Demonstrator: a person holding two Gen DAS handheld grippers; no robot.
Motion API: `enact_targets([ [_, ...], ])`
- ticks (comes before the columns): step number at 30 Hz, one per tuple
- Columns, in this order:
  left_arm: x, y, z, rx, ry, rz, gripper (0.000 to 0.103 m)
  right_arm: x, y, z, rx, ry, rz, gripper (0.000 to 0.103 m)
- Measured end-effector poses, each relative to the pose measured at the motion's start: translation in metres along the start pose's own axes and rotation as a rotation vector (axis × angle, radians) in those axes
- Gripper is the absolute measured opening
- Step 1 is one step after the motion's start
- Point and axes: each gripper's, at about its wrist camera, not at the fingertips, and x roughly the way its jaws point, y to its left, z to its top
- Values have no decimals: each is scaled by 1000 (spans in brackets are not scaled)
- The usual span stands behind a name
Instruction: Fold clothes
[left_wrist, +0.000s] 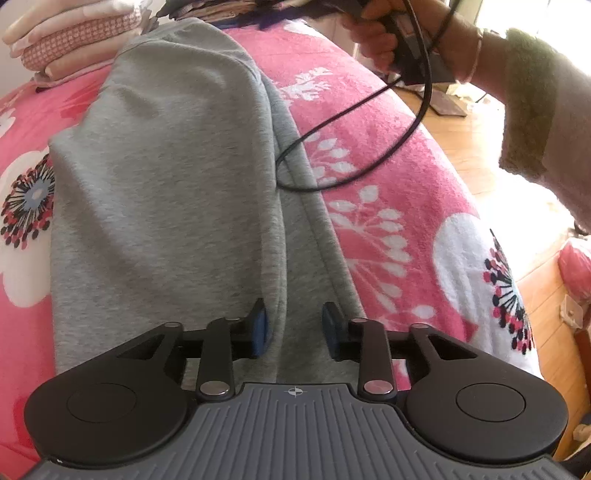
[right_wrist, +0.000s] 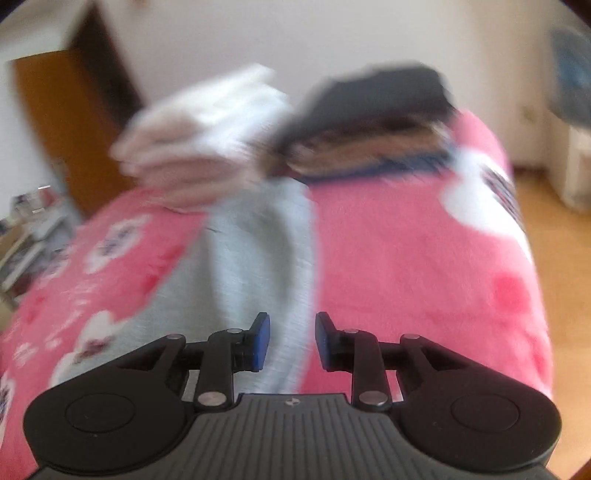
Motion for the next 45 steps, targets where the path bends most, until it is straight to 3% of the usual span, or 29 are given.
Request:
enact_targets([
  [4, -2, 1, 2, -23, 3, -18, 41, 13, 28, -16, -218, 50, 56, 27],
  [7, -8, 9, 1, -72, -10, -57, 43, 34, 24, -45, -353, 185, -69, 28],
  [13, -43, 39, 1, -133, -26, -185, 53, 15, 30, -32, -400, 163, -91, 28],
  [17, -65, 62, 1, -208, 10, -275, 61, 18, 55, 3, -465, 70, -91, 28],
  [22, -82, 81, -12, -273, 54, -296, 63, 41, 74, 20, -470, 51, -17, 28],
  [27, -96, 99, -27, -311, 89, -287, 63, 66, 40, -23, -411, 194, -141, 28],
  [31, -100, 112, -36, -308, 85, -269, 63, 42, 35, -23, -296, 131, -159, 28],
  [40, -109, 119, -47, -101, -7, -287, 63, -31, 70, 1, -105, -62, -150, 29],
  [45, -100, 122, -52, 17, -72, -349, 63, -76, 103, -2, -54, -92, -197, 30],
])
